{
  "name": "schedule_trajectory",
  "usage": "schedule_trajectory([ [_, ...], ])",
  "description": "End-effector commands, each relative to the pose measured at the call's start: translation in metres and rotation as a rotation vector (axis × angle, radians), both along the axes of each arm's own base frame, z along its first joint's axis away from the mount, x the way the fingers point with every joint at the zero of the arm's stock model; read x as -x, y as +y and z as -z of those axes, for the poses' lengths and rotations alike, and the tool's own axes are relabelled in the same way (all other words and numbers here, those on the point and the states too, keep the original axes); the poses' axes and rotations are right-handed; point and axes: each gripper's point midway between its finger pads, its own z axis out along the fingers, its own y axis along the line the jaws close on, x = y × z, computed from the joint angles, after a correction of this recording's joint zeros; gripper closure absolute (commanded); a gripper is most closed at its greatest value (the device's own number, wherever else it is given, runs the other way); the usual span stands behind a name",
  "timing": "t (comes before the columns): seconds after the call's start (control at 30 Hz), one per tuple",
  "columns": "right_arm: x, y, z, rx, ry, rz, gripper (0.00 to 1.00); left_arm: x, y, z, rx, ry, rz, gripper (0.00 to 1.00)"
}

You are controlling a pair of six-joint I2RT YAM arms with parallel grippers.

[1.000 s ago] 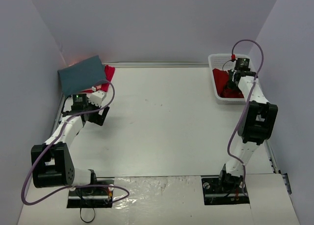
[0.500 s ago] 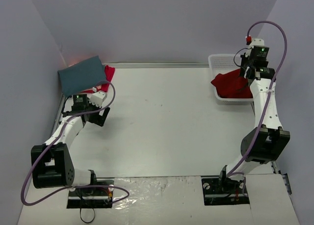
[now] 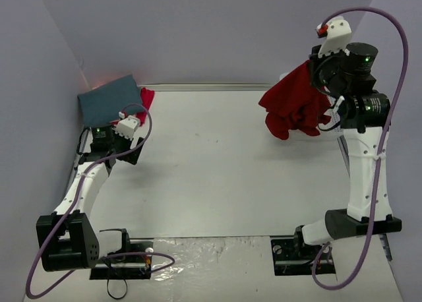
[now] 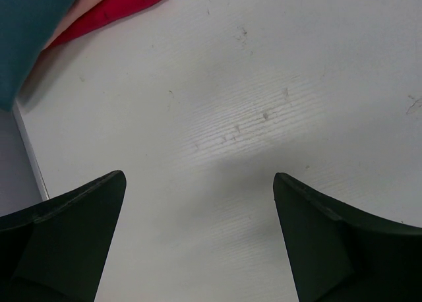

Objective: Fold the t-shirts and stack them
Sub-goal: Grab crumpled tshirt from bin with the right arm, then move the tshirt to the center of the board

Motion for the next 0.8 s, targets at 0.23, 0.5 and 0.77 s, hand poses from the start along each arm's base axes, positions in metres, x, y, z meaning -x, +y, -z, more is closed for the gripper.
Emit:
schedule_trajectory([
  [0.23,0.078,0.100,-0.013,0.003,-0.021,-0.420,1.00,-0.006,0.015,-0.020,-0.008,-0.089,-0.095,0.06],
  [0.5,0.070,0.115,0.127,0.107,0.300,-0.457,0.00,-0.007,0.018,-0.009,-0.017,-0.042,-0.103,0.06],
  [0.77,0.091,0.115,0.179,0.150,0.421,-0.487,0.00,-0.007,0.012,-0.007,-0.005,-0.025,-0.065,0.06],
])
